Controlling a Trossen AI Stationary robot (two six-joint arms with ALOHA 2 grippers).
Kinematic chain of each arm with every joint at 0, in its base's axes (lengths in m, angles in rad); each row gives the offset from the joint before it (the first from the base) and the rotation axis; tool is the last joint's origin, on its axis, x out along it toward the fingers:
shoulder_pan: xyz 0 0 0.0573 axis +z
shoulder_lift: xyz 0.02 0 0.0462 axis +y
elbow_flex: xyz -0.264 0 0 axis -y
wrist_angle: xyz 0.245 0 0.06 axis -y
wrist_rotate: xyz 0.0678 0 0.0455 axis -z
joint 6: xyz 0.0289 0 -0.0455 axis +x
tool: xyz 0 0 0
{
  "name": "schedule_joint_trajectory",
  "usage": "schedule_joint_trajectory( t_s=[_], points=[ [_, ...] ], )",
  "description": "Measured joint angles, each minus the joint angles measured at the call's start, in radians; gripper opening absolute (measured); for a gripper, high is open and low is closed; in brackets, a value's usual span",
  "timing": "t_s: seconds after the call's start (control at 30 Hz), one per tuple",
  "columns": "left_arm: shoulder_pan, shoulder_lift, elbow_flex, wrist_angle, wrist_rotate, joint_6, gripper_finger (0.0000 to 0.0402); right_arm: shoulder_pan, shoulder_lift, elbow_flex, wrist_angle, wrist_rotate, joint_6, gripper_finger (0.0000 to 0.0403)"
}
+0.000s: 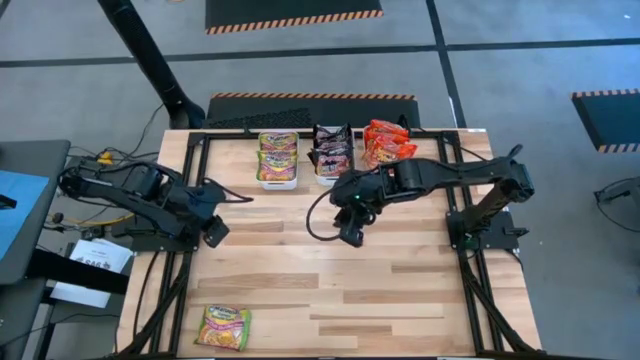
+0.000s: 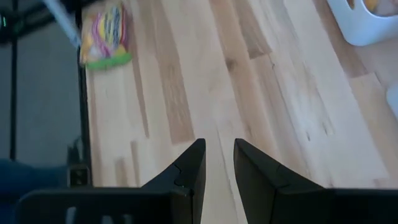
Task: Sort Maruchan noodles
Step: Put the green noodle pack into the left white bin
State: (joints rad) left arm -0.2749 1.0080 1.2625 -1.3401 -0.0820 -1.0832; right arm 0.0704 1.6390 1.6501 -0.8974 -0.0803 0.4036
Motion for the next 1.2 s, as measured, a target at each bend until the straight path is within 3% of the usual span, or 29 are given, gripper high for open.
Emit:
schedule_joint_trajectory(
  t_s=[0.13, 0.5, 0.87, 1.2],
  points=[
    [0.000, 0.013, 0.000, -0.054, 0.060, -0.030, 0.0115, 0.002, 0.000, 0.000, -0.023, -0.002, -0.053, 0.0109],
    [-0.036, 0.101, -0.127, -0.019, 0.380, -0.156, 0.0152, -0.001, 0.001, 0.000, -0.124, -0.002, -0.141, 0.0109],
    [-0.192, 0.109, -0.149, 0.252, 0.261, -0.251, 0.0153, -0.001, 0.001, 0.000, -0.178, -0.002, -0.177, 0.0109],
    [-0.350, 0.232, -0.149, 0.346, 0.258, -0.251, 0.0153, -0.001, 0.001, 0.000, -0.166, -0.001, -0.142, 0.0109]
  ],
)
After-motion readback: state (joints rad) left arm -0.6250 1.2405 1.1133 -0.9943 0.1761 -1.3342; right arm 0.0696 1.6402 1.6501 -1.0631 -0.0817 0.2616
